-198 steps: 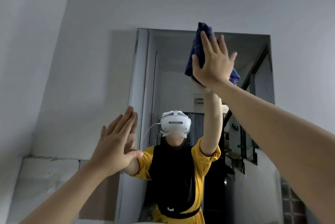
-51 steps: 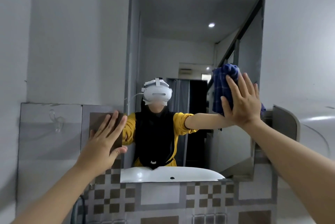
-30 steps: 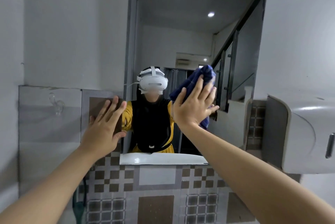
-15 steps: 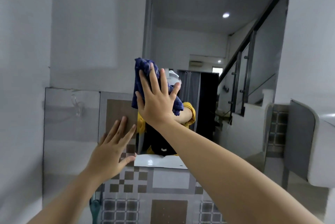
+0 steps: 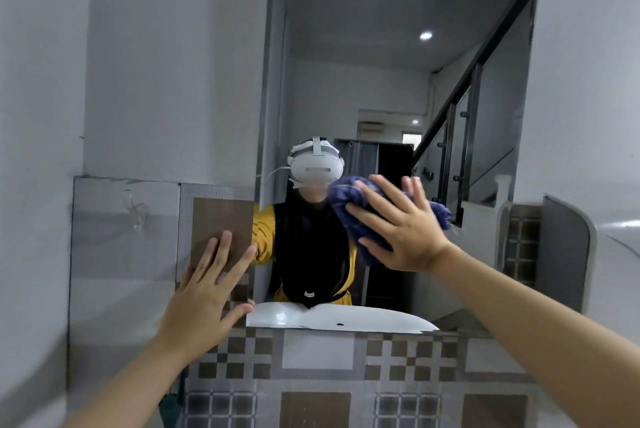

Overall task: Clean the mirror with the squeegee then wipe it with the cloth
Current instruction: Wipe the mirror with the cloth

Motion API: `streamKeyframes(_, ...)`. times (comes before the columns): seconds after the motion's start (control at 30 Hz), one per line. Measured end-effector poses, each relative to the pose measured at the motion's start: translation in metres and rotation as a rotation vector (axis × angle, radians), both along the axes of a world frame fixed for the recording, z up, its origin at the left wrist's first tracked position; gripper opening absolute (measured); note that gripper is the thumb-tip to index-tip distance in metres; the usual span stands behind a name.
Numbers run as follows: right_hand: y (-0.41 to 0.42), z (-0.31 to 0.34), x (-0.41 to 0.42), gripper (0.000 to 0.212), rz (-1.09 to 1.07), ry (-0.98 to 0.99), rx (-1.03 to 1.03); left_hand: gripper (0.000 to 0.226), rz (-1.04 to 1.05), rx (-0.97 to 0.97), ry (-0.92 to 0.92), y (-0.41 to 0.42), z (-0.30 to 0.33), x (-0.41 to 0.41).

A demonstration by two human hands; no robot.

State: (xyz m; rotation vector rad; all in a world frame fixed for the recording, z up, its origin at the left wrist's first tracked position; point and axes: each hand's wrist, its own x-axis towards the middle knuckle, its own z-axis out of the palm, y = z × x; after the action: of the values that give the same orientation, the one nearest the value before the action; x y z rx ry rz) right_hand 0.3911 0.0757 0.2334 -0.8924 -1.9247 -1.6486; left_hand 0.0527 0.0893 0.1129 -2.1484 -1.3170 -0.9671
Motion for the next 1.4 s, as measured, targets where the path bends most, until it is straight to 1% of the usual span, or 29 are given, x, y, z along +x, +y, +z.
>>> streamKeyframes(0.1, -0.007, 0.001, 0.050, 0.056, -0.055, 0.128, 0.040, 0.080, 0.013, 0.001, 0.019, 0.003, 0.000, -0.001)
streamKeyframes(0.2, -0.012, -0.004, 0.082, 0.057, -0.091, 0.328, 0.044, 0.082, 0.024, 0.006, 0.009, 0.004, -0.001, 0.000)
streamKeyframes(0.33, -0.011, -0.020, 0.090, 0.055, -0.057, 0.549, 0.083, 0.081, 0.025, -0.004, -0.015, 0.004, -0.002, 0.002)
streamKeyframes(0.4, -0.008, -0.029, 0.086, 0.055, -0.005, 0.675, 0.102, 0.081, 0.020, -0.016, -0.031, 0.003, -0.002, 0.004)
streamKeyframes(0.47, -0.006, -0.042, 0.072, 0.056, 0.059, 0.873, 0.094, 0.085, 0.019, -0.024, -0.034, 0.003, -0.003, 0.004)
streamKeyframes(0.6, -0.007, -0.065, 0.016, 0.060, 0.045, 1.446, 0.083, 0.087, 0.011, -0.029, -0.036, 0.004, -0.003, 0.004)
streamKeyframes(0.63, -0.006, -0.068, 0.001, 0.061, 0.029, 1.542, 0.075, 0.088, 0.011, -0.029, -0.038, 0.004, -0.003, 0.004)
streamKeyframes(0.7, -0.002, -0.073, -0.022, 0.061, 0.014, 1.609, 0.045, 0.090, 0.011, -0.032, -0.043, 0.005, -0.003, 0.005)
streamKeyframes(0.87, 0.006, -0.072, -0.075, 0.062, 0.064, 1.595, -0.057, 0.094, 0.015, -0.047, -0.049, 0.003, -0.003, 0.006)
streamKeyframes(0.93, 0.007, -0.066, -0.099, 0.060, 0.108, 1.520, -0.085, 0.097, 0.010, -0.048, -0.045, 0.000, -0.003, 0.007)
streamKeyframes(1.03, 0.012, -0.062, -0.131, 0.055, 0.132, 1.257, -0.070, 0.100, 0.020, -0.057, -0.038, -0.002, -0.004, 0.009)
streamKeyframes(1.07, 0.014, -0.061, -0.141, 0.053, 0.140, 1.182, -0.071, 0.096, 0.022, -0.058, -0.044, -0.003, -0.005, 0.010)
streamKeyframes(1.13, 0.017, -0.059, -0.160, 0.051, 0.169, 1.044, -0.072, 0.082, 0.017, -0.041, -0.066, -0.006, -0.011, 0.013)
streamKeyframes(1.2, 0.018, -0.060, -0.174, 0.050, 0.174, 0.872, -0.071, 0.079, 0.012, -0.045, -0.088, -0.008, -0.020, 0.014)
streamKeyframes(1.3, 0.019, -0.063, -0.179, 0.048, 0.163, 0.628, -0.086, 0.076, -0.009, -0.043, -0.093, -0.007, -0.033, 0.013)
streamKeyframes(1.4, 0.019, -0.061, -0.162, 0.049, 0.159, 0.396, -0.125, 0.073, 0.027, -0.029, -0.058, -0.005, -0.037, 0.010)
